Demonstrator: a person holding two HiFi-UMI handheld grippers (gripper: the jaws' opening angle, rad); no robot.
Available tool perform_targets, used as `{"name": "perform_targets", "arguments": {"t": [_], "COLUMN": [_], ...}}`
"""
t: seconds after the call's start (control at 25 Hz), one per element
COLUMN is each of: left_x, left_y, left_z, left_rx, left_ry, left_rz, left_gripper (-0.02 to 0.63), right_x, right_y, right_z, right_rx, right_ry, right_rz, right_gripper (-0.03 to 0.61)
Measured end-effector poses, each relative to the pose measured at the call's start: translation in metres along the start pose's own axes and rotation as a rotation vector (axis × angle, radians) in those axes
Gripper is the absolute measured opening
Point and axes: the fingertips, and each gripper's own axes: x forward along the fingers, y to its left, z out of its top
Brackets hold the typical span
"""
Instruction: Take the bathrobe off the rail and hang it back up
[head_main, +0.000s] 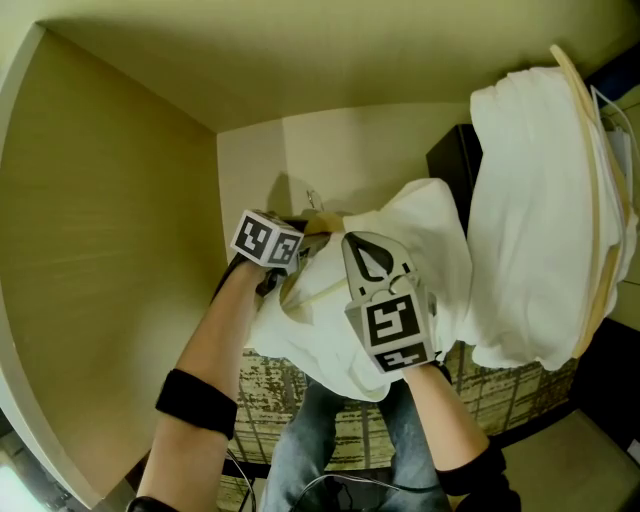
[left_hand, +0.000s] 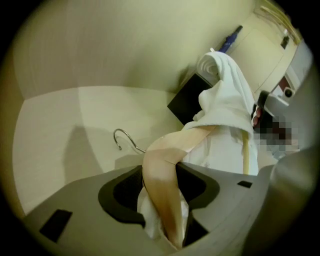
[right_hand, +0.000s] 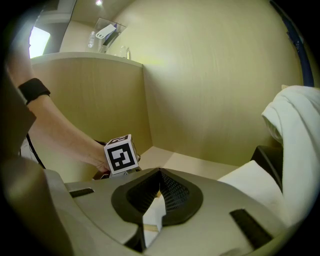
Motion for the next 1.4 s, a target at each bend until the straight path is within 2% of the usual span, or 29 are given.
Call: {"name": "perform_targets", "arguments": {"t": [0.4,0.56,0.68,0.92,1.08,1.4], "left_x": [-0.011,-0.024,-0.046,-0.113,-0.153,-0.247], "left_y": [0.004,0.001,0.0,-0.032,-0.057,-0.124], "left_z": [0.002,0.008,0.018,0.04,0.042,0.045], "left_rx": [0.028,0.073,0.118,0.213,0.263,0.364], "left_ry": [-0.06,-0.105,-0.159,-0.269,-0.324,-0.437], "left_rz": [0.108,0.173,0.276,0.475,0.618,0.813], "left_gripper": [0.207,0.206,0.206,0.206,0.206,0.201], "right_x": [0.0,-0.008,-0.017,-0.045,-0.069,-0.132], "right_y": [0.0,0.0,0.0,0.009,0.018,0.039], "right_z": [-0.003,-0.001,0.004,0.023,0.043,0.1], "right_rx": [0.001,0.013,0.011,0.011,0.006,-0.029], "right_ry": [0.012,0.017,0.025,0.038,0.034,-0.006], "right_rz": [-0.001,-0.006,-0.019,-0.037,-0.047,-0.069], "right_gripper": [0.021,0.021,0.021,0.021,0.021,0.021]}}
